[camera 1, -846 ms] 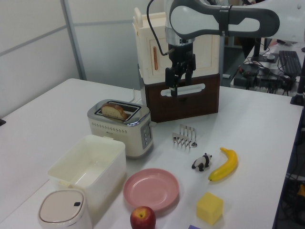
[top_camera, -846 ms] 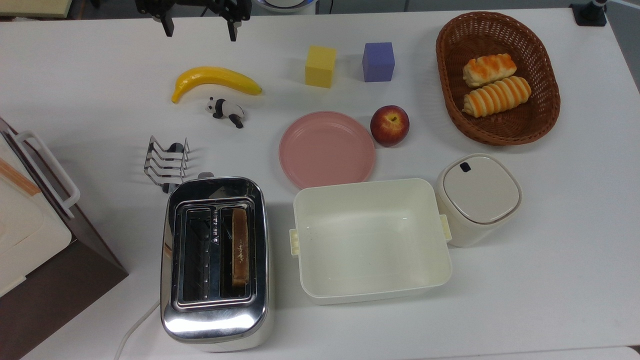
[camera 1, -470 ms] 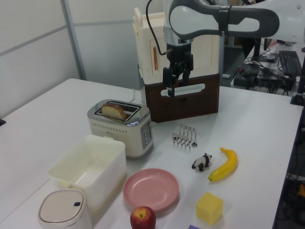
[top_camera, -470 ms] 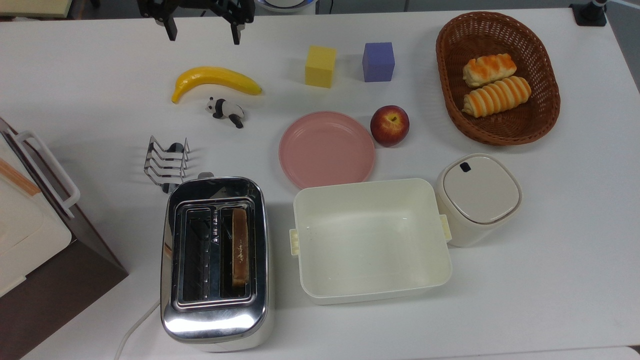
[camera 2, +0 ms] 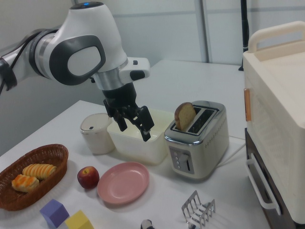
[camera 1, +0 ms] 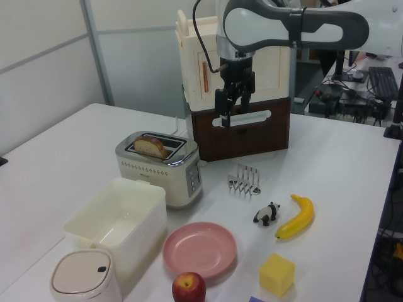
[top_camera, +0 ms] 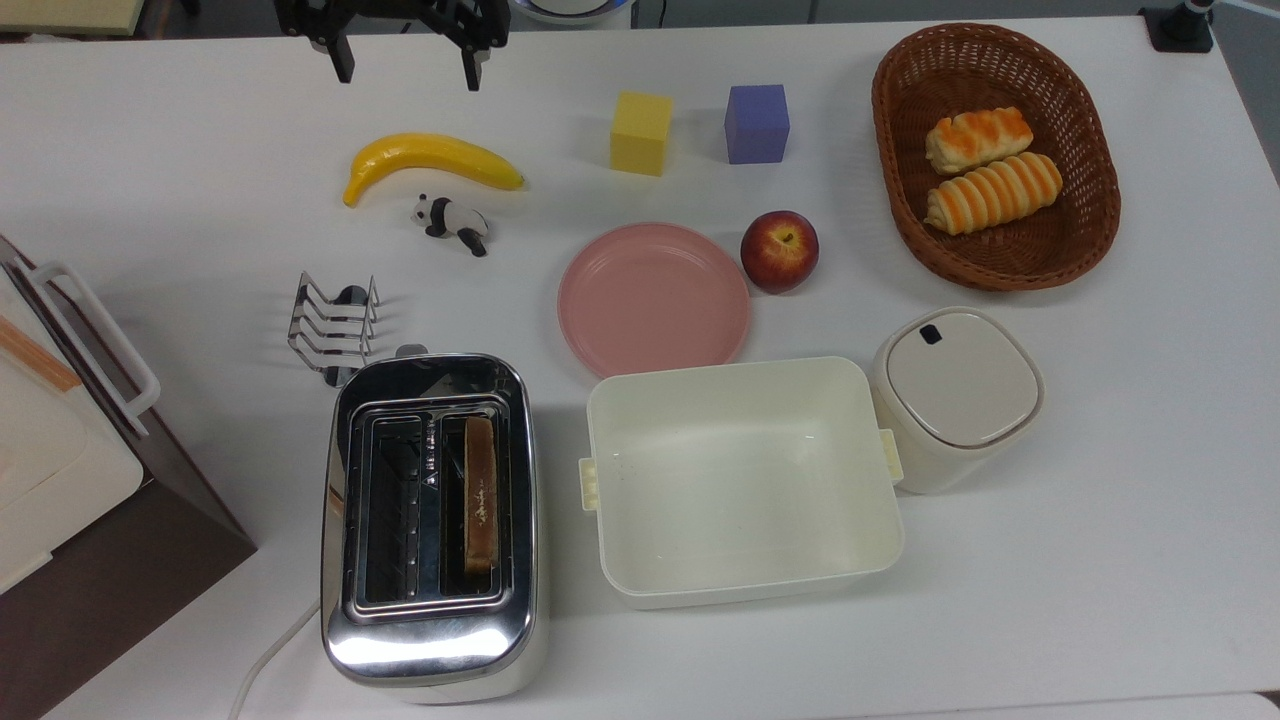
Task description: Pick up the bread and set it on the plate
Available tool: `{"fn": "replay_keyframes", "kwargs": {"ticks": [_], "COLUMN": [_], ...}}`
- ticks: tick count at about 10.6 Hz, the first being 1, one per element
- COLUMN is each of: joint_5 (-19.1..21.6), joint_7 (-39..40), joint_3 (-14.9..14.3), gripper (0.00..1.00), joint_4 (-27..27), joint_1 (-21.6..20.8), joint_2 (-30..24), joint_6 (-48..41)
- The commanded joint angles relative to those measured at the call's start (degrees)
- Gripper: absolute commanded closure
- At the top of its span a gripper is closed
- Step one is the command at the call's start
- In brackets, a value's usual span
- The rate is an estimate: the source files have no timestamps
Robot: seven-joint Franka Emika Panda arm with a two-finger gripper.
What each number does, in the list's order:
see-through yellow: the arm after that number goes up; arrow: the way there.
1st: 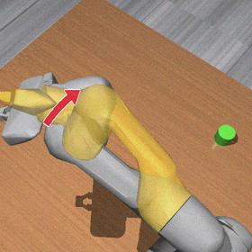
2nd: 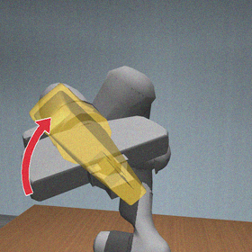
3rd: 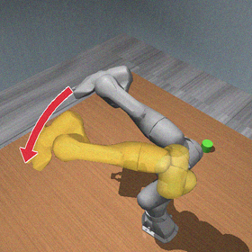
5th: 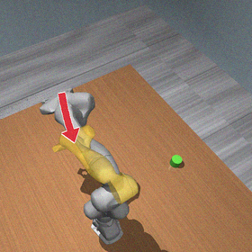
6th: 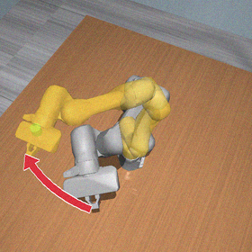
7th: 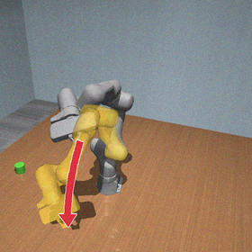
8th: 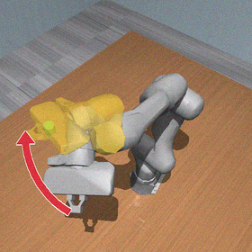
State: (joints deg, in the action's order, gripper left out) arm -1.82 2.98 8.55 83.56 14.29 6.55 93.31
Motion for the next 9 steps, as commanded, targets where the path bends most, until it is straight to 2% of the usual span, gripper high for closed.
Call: {"fn": "replay_keyframes", "kwargs": {"ticks": [1, 3, 4, 6, 9], "joint_5": [0.5, -3.1, -3.4, -2.9, -2.8], "joint_7": [-1.4, -1.3, -1.0, -1.7, -1.7], "joint_3": [-0.5, -0.2, 0.1, 0.9, 0.9], "gripper": [0.00, 0.00, 0.00, 0.00, 0.00], "joint_4": [1.6, 1.4, 1.5, 1.7, 1.7], "joint_1": [-0.5, -0.6, -0.6, -0.3, -0.3], "joint_2": [-1.0, -0.2, -0.1, 0.4, 1.1], "joint_6": [1.6, 1.6, 1.8, 8.5, 10.0]}}
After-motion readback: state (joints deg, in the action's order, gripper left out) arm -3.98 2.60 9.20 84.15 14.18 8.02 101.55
